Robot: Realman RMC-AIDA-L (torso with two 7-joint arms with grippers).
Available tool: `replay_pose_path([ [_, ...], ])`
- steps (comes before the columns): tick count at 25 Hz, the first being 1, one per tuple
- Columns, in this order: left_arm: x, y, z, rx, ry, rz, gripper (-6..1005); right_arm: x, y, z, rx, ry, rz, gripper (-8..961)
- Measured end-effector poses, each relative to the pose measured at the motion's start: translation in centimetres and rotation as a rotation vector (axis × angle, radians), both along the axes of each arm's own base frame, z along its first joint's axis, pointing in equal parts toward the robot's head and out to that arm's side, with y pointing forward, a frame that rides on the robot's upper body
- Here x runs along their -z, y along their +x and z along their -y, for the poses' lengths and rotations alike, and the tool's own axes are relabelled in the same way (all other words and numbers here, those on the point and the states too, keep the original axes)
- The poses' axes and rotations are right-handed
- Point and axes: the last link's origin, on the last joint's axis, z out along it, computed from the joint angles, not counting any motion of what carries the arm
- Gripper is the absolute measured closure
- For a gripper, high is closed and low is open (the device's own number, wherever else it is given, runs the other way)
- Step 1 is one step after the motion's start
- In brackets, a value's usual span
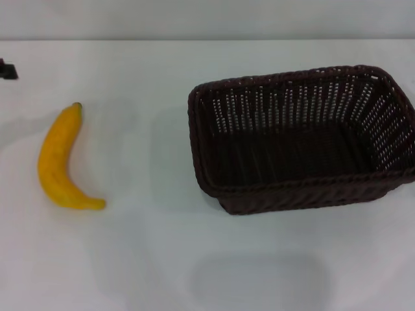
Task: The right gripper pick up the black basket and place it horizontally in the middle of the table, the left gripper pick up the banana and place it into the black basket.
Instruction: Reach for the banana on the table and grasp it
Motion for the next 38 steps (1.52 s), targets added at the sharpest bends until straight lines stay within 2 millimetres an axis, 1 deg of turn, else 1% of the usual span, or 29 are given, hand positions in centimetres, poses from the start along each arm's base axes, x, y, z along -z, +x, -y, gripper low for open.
replay_pose_path([
  [3, -0.2, 1.1, -0.9, -0.049, -0.079, -0.018, 195, 0.8, 0.8, 0.2, -0.010, 0.035, 0.010, 149],
  [4, -0.2, 1.1, -0.9, -0.049, -0.079, -0.018, 197, 1.0, 1.0, 0.3, -0.011, 0.050, 0.011, 149],
  [5, -0.5, 1.7, -1.4, -0.089, -0.137, -0.033, 199, 1.2, 1.3, 0.4, -0.013, 0.070, 0.016, 149],
  [6, -0.5, 1.8, -1.4, -0.100, -0.153, -0.037, 201, 1.4, 1.4, 0.4, -0.017, 0.078, 0.023, 149],
  [8, -0.5, 1.9, -1.4, -0.151, -0.213, -0.072, 205, 1.9, 1.4, 0.3, -0.032, 0.095, 0.039, 149],
  [11, -0.1, 0.9, -0.9, -0.235, -0.281, -0.132, 211, 2.6, 0.9, -0.3, -0.053, 0.099, 0.047, 149],
  [13, 0.4, 0.3, -0.7, -0.273, -0.313, -0.159, 215, 3.2, 0.5, -0.8, -0.066, 0.097, 0.045, 149],
  [16, 2.7, 0.5, -1.5, -0.276, -0.370, -0.183, 222, 3.1, 0.6, -0.7, -0.064, 0.105, 0.043, 150],
  [18, 4.0, 0.5, -1.8, -0.265, -0.378, -0.189, 226, 3.3, 0.6, -0.7, -0.064, 0.104, 0.047, 150],
  [21, 5.0, 0.2, -2.1, -0.261, -0.364, -0.186, 232, 3.6, 0.5, -0.7, -0.068, 0.095, 0.048, 150],
  [25, 6.4, -0.4, -2.1, -0.274, -0.382, -0.177, 240, 3.6, 0.5, -0.8, -0.065, 0.098, 0.047, 150],
  [32, 7.6, -0.9, -2.7, -0.262, -0.350, -0.195, 254, 3.6, 0.5, -1.1, -0.054, 0.099, 0.057, 150],
  [38, 8.7, -0.8, -3.3, -0.240, -0.327, -0.202, 266, 4.2, 0.6, -1.3, -0.043, 0.082, 0.070, 151],
])
